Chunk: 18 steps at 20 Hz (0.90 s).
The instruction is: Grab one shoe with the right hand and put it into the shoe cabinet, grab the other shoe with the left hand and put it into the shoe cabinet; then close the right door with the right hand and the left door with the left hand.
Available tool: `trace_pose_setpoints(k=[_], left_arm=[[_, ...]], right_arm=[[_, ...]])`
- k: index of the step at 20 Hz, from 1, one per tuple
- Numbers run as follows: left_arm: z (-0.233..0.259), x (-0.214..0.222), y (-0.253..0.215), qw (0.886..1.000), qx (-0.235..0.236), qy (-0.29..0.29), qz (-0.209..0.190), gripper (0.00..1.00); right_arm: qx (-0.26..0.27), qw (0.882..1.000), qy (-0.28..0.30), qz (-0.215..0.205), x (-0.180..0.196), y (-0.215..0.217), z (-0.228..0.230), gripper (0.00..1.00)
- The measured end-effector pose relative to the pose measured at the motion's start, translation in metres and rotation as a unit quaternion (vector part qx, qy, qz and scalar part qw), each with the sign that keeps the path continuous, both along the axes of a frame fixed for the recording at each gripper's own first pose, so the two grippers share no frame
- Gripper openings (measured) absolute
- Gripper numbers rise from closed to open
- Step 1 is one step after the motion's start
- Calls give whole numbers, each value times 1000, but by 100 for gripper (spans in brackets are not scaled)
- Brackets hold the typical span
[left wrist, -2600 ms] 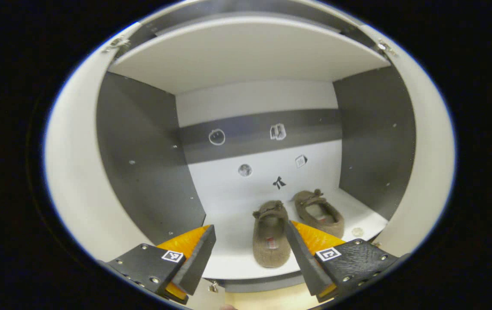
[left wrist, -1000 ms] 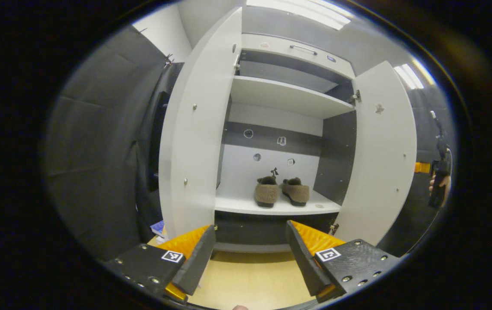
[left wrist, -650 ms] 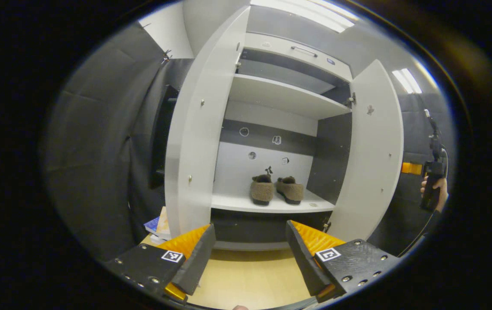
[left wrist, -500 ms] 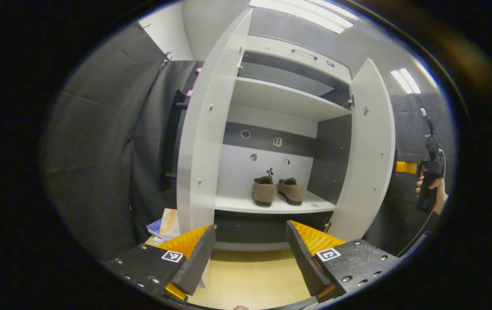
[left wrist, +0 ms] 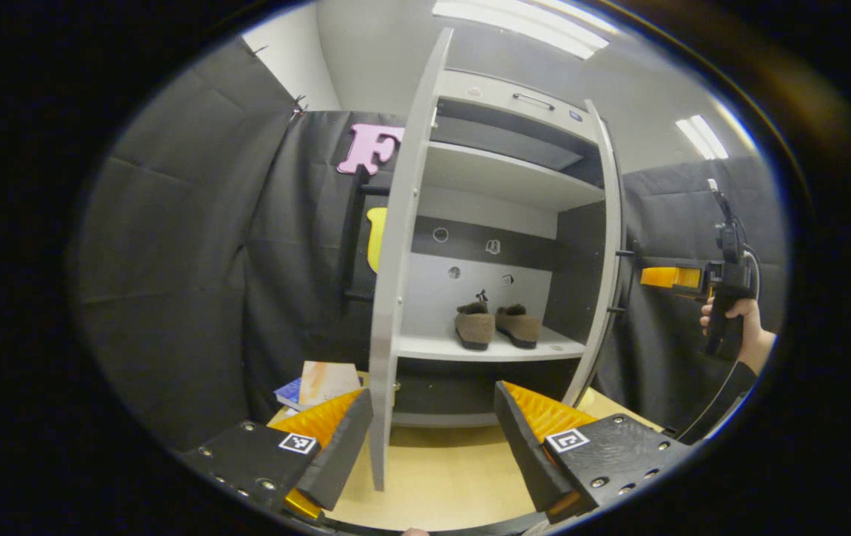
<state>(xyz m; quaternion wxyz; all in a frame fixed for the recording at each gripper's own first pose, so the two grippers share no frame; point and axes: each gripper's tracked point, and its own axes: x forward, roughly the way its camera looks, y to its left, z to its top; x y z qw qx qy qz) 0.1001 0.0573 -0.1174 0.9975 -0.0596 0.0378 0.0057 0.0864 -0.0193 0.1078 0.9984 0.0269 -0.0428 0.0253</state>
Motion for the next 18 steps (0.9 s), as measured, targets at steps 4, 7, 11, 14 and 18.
trace_pose_setpoints(k=[4,7,11,14,18], left_arm=[[-2,-8,48,998,20,8,63,95],[10,-10,71,994,8,-7,111,95],[28,-4,98,990,-3,-36,134,100],[54,9,116,988,26,-70,137,100],[75,41,132,988,66,-82,111,100]], right_arm=[[5,1000,14,-7,1,-5,-11,96],[4,1000,24,-7,2,-5,-17,96],[3,1000,21,-2,3,0,-8,96],[-8,1000,19,1,-1,4,-5,96],[-19,999,34,2,-6,5,-13,96]])
